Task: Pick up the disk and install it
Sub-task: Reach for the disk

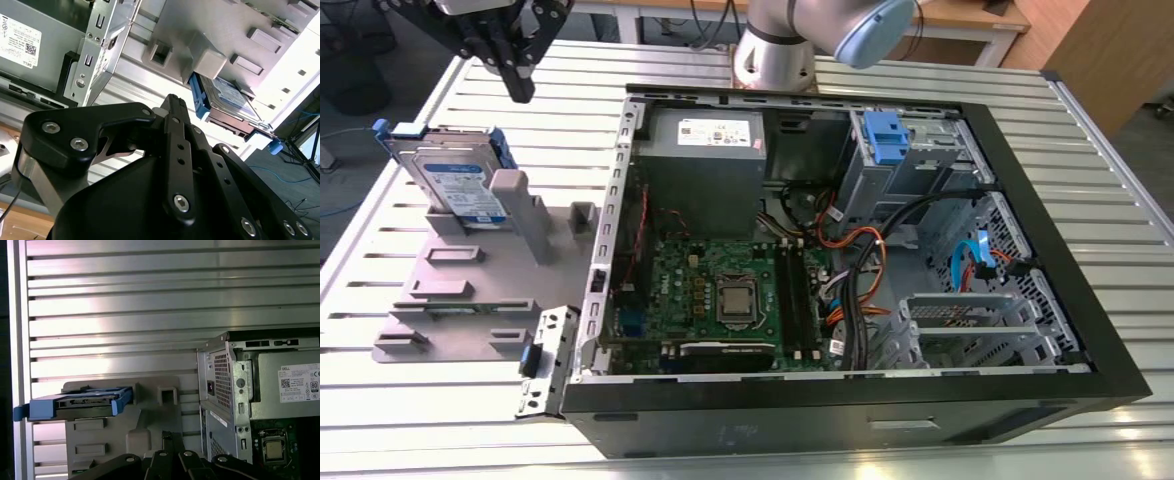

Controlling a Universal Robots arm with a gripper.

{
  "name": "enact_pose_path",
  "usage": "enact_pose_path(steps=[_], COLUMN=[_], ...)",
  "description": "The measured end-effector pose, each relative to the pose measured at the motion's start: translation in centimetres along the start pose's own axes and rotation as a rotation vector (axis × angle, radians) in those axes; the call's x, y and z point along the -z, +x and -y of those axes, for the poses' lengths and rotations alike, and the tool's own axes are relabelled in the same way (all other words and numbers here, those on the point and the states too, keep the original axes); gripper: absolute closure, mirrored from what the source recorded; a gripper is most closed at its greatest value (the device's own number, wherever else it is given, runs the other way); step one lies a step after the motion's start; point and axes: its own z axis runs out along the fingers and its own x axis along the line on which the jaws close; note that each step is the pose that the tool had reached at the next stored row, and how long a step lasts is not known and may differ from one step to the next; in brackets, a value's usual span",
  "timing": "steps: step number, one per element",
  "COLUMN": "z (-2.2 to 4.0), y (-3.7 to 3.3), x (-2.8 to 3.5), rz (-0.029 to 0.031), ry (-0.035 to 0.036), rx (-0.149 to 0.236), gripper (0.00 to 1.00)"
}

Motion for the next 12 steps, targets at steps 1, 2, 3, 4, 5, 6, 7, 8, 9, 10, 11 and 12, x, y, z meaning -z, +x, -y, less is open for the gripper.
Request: enact_pose_path(steps=[1, 2, 3, 4, 5, 6, 7, 8, 9, 10, 11, 12], z=[0.01, 0.01, 0.02, 0.03, 0.03, 0.04, 0.04, 0.05, 0.06, 0.06, 0.07, 0.07], y=[0.09, 0.18, 0.26, 0.35, 0.43, 0.51, 0.59, 0.67, 0.74, 0.82, 0.88, 0.95], x=[0.0, 0.0, 0.01, 0.01, 0.01, 0.01, 0.02, 0.02, 0.02, 0.02, 0.03, 0.03], rz=[0.0, 0.0, 0.0, 0.0, 0.0, 0.0, 0.0, 0.0, -0.0001, 0.0, 0.0, 0.0], ry=[0.0, 0.0, 0.0, 0.0, 0.0, 0.0, 0.0, 0.0, 0.0001, 0.0, 0.0, 0.0], rx=[0.0, 0.0, 0.0, 0.0, 0.0, 0.0, 0.0, 0.0, 0.0, 0.0, 0.0, 0.0], gripper=[0.89, 0.89, 0.89, 0.89, 0.89, 0.89, 0.89, 0.89, 0.89, 0.89, 0.89, 0.89])
